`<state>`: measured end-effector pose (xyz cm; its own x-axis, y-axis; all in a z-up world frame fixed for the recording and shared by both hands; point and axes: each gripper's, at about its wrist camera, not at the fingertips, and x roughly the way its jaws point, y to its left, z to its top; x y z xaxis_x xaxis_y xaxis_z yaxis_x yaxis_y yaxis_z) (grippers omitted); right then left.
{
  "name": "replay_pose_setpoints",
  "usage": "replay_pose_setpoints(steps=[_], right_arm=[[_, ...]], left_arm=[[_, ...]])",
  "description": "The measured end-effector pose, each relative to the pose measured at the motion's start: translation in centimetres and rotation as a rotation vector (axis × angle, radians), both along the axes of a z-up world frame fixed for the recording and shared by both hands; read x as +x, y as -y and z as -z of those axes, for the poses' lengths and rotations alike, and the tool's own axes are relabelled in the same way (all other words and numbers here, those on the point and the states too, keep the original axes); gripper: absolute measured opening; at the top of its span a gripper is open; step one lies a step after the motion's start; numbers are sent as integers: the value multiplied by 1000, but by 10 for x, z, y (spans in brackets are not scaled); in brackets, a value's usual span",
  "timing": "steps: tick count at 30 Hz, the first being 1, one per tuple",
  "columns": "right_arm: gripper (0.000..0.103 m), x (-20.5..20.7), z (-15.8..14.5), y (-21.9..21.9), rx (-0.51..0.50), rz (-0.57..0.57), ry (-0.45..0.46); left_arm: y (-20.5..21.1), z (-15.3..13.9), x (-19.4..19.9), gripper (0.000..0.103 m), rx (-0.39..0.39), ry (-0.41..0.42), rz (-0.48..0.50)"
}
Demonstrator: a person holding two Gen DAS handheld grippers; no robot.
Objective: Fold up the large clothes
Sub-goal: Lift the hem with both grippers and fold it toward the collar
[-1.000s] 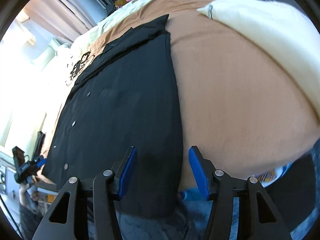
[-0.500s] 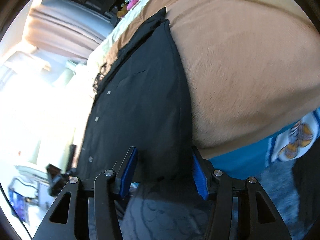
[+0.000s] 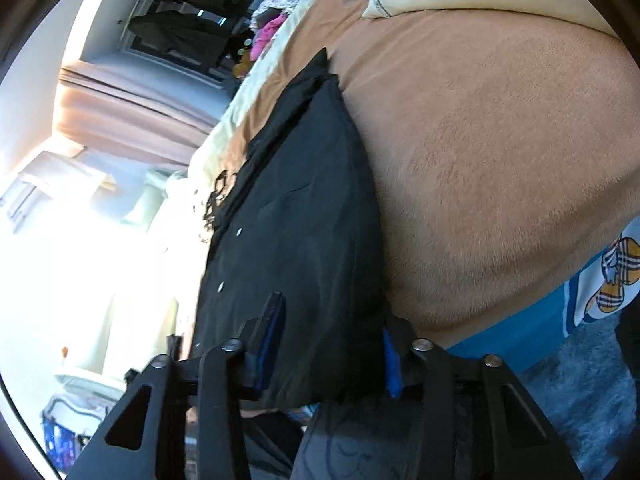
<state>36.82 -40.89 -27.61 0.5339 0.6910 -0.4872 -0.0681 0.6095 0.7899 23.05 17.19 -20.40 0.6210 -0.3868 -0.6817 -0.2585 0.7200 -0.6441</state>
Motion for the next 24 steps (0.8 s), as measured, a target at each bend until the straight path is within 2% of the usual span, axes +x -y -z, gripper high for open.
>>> replay_pose_setpoints(steps=[2, 3, 7, 8, 10, 19, 24], right_arm=[[27, 4, -2, -4, -14, 9, -4], [17, 6, -3, -8, -17, 9, -9], [9, 7, -18, -14, -71, 6, 3], [9, 5, -27, -18, -116, 14, 17], [8, 4, -40, -22, -135, 14, 33], [7, -16, -97, -38, -156, -39, 135], [7, -34, -123, -43, -174, -79, 202]], left_arm=[[-8, 2, -3, 17, -39, 8, -23], [-10, 1, -4, 15, -44, 17, -30], [-13, -12, -11, 13, -24, 61, -44], [-14, -17, -13, 12, -22, 74, -45], [-16, -30, -16, 12, -14, 105, -41], [-31, -75, -39, 12, -18, 188, -44], [-32, -93, -70, 12, -15, 221, -42]])
